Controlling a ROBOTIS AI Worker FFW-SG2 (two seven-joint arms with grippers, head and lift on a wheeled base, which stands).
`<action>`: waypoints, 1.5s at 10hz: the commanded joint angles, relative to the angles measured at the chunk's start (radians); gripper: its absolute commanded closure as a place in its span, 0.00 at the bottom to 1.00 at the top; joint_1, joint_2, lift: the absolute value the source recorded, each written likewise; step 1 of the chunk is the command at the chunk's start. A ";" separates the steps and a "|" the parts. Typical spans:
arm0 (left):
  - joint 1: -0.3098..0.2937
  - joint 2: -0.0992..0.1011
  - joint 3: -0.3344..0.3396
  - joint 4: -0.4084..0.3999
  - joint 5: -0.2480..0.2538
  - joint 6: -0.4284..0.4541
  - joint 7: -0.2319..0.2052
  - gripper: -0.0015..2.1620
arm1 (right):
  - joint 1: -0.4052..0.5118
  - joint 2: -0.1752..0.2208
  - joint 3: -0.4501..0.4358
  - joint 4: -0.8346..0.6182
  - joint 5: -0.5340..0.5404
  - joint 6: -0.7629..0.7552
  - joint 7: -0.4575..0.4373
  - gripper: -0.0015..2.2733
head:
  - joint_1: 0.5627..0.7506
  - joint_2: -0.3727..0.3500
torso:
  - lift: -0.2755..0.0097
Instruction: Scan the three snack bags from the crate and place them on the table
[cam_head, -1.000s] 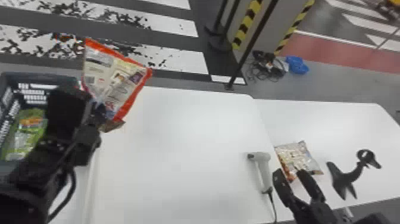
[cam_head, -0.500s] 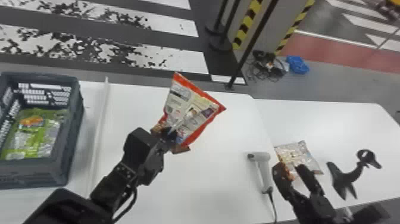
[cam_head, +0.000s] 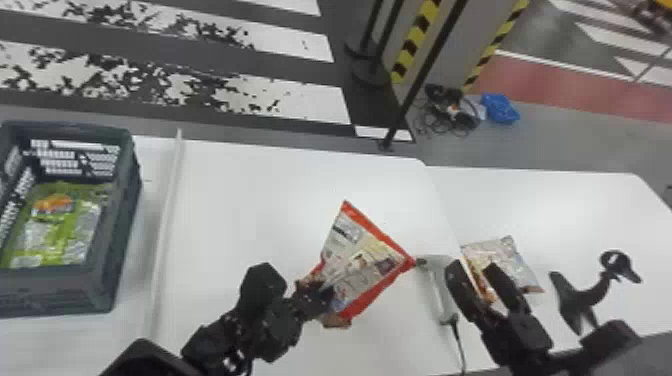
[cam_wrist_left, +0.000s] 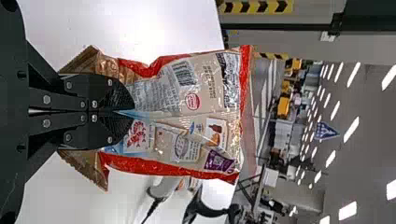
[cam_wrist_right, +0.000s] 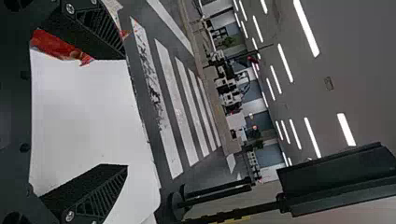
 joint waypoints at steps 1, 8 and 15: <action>-0.010 -0.003 -0.028 0.046 0.002 -0.002 -0.010 0.99 | -0.008 0.007 0.008 -0.012 0.005 0.021 -0.002 0.05 | 0.70 0.03 | 0.84; -0.021 -0.003 -0.035 -0.014 0.002 0.191 0.045 0.03 | 0.001 0.010 -0.017 -0.015 -0.004 0.036 -0.002 0.05 | 0.70 0.03 | 0.84; 0.251 0.093 0.291 -0.586 0.074 0.250 0.130 0.03 | -0.051 0.007 -0.035 -0.017 0.016 0.153 -0.014 0.05 | 0.70 0.03 | 0.84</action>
